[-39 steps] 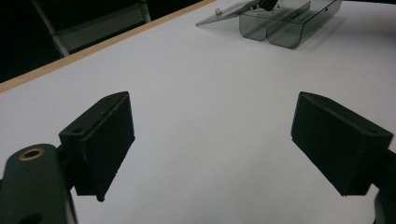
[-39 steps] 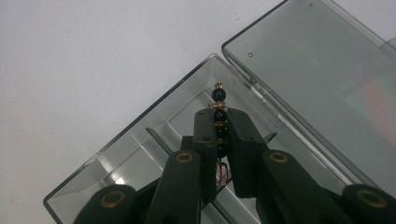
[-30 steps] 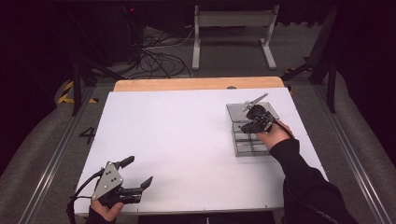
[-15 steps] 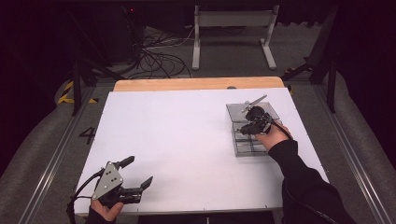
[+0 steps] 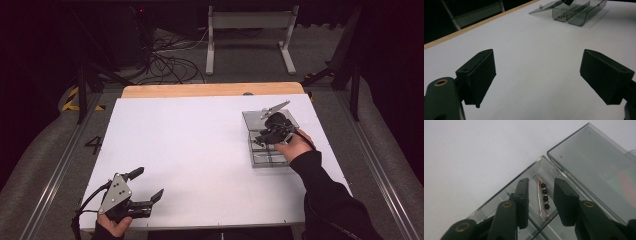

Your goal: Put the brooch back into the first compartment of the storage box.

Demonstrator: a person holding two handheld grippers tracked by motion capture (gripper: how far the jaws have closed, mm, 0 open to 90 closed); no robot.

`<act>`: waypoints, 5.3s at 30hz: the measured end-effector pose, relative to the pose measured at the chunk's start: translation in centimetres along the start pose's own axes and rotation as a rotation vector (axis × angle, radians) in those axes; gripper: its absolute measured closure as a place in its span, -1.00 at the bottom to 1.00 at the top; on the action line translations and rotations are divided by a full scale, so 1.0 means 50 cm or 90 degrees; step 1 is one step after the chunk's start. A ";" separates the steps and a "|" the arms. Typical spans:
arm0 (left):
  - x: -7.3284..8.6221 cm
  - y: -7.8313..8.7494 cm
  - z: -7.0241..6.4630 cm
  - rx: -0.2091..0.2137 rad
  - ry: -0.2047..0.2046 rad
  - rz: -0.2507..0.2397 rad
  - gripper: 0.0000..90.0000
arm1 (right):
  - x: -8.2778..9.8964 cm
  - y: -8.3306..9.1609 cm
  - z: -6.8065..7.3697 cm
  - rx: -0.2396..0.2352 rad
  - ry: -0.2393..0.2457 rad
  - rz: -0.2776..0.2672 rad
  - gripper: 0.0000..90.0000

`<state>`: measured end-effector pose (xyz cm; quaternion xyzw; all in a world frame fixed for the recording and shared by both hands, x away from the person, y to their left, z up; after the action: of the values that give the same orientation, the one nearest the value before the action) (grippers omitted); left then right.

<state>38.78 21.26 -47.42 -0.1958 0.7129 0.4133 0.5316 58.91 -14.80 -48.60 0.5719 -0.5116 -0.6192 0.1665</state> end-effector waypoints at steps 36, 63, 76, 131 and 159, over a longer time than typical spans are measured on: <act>0.000 0.001 0.000 -0.003 0.001 -0.002 -0.68 | -0.041 0.112 0.083 0.032 0.062 -0.122 0.07; -0.001 0.002 -0.002 -0.005 0.001 -0.002 -0.68 | 0.007 0.185 0.130 0.053 0.067 -0.253 -0.80; -0.003 0.003 -0.001 -0.009 -0.001 -0.007 -0.69 | 0.061 0.181 0.156 0.035 0.060 -0.299 -0.83; 0.003 0.008 -0.001 -0.007 0.006 -0.001 -0.68 | 0.207 0.080 0.204 0.011 0.003 -0.245 -0.84; 0.006 0.005 -0.004 -0.010 -0.001 0.002 -0.69 | 0.191 0.098 0.204 0.050 0.038 -0.283 -0.85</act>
<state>38.40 21.30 -47.59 -0.1986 0.7093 0.4199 0.5302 45.29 -19.93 -51.52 0.6948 -0.3916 -0.6029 0.0185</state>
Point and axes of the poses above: each handheld gripper's, and its own axes: y roughly backward along the jaws, x roughly out of its underside, z roughly to its left, the point moved 8 cm from there along -y, roughly forward along the jaws, and after that the axes turned 14 degrees about y, right-handed, at the moved point
